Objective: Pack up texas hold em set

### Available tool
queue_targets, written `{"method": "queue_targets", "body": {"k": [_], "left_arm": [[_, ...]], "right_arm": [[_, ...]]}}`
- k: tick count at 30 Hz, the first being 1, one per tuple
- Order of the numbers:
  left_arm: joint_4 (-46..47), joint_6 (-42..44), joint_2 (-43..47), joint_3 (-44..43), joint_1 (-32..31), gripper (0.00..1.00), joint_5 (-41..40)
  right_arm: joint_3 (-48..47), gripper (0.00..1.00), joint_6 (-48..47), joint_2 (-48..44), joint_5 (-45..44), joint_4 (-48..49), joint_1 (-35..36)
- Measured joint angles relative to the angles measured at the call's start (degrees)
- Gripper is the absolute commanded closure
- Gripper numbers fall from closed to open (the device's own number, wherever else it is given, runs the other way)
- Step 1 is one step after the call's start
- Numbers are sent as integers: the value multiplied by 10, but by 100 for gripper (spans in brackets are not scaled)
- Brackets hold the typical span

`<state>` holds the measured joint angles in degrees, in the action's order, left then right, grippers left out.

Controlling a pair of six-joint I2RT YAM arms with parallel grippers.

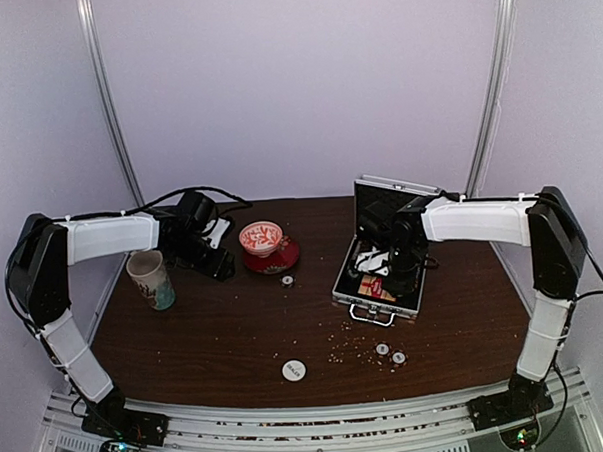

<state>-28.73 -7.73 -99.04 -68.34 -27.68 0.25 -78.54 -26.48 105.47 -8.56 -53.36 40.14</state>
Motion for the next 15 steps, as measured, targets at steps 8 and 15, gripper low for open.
{"method": "queue_targets", "body": {"k": [8,15], "left_arm": [[0,0,-1,0,0,38,2],[0,0,-7,0,0,38,4]], "right_arm": [[62,78,-23,-3,-65,46,-19],[74,73,-34,-3,-89,84,-19]]}}
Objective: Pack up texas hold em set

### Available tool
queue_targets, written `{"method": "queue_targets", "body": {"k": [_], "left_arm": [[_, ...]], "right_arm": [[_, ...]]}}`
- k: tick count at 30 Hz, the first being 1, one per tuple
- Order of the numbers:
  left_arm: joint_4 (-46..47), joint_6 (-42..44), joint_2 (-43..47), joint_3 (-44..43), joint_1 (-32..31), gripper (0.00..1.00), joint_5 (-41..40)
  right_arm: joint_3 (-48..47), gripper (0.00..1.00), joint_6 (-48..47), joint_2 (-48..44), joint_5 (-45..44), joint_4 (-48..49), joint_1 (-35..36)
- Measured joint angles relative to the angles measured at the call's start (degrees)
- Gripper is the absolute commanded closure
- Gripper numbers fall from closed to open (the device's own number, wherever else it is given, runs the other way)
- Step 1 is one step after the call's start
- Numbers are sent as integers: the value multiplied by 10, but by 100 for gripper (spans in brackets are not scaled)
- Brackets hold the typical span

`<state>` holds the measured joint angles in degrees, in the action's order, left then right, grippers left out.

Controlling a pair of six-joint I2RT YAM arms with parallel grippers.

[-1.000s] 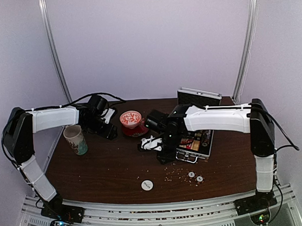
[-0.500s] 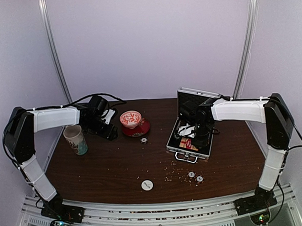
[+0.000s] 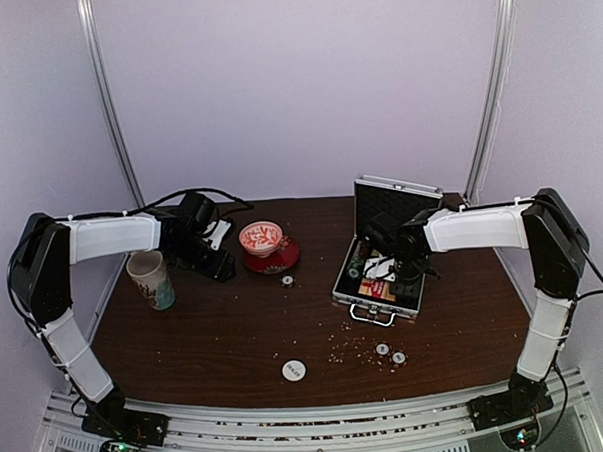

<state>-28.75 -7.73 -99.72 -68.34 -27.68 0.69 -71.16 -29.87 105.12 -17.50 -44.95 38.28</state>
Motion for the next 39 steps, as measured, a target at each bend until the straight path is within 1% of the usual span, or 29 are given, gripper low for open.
{"method": "queue_targets", "body": {"k": [8,15,25,32,35,39], "left_arm": [[0,0,0,0,0,38,2],[0,0,0,0,0,38,4],[0,0,0,0,0,38,7],[0,0,0,0,0,38,7],[0,0,0,0,0,38,6],[0,0,0,0,0,38,6]], "right_arm": [[5,52,-3,-2,-6,12,2],[3,42,3,-2,1,-1,-1],[-27,38,19,-5,17,-19,-2],[-29,38,22,-5,20,-24,-3],[-52,38,24,-5,37,-43,-3],[-83,40,24,-19,94,-54,-2]]}}
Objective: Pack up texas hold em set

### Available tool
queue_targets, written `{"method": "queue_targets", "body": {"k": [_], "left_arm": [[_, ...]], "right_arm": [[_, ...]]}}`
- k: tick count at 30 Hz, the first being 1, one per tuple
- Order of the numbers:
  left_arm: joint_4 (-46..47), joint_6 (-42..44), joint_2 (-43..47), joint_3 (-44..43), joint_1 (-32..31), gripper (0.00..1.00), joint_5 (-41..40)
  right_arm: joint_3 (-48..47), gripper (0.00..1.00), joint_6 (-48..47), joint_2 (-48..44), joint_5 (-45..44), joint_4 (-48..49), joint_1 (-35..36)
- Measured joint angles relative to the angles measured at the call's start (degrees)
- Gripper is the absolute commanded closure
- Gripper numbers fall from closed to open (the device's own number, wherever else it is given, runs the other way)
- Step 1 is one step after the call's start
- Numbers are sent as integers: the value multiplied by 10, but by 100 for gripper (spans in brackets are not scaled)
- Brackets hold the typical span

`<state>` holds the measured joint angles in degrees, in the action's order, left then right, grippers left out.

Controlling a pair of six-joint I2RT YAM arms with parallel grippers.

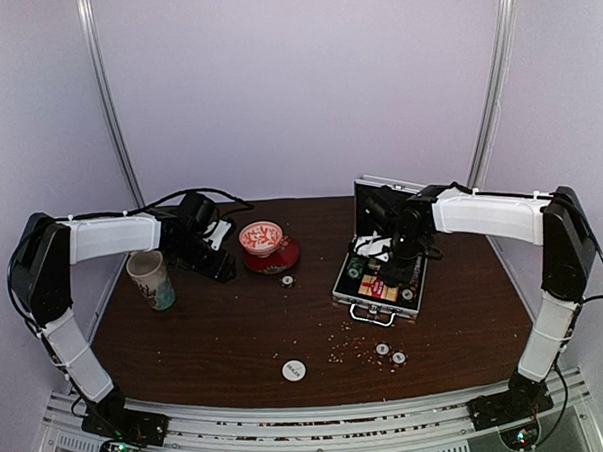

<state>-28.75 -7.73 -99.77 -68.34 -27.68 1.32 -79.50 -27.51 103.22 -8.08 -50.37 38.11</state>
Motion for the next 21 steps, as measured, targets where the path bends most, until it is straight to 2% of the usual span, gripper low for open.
{"method": "queue_targets", "body": {"k": [6,10,15,21], "left_arm": [[0,0,0,0,0,38,0],[0,0,0,0,0,38,0],[0,2,0,0,0,38,-1],[0,4,0,0,0,38,-2]], "right_arm": [[-7,44,-13,-32,127,-19,16],[31,44,-29,-43,187,-25,42],[131,42,-33,-83,214,-22,88],[209,39,-40,-106,197,0,117]]}}
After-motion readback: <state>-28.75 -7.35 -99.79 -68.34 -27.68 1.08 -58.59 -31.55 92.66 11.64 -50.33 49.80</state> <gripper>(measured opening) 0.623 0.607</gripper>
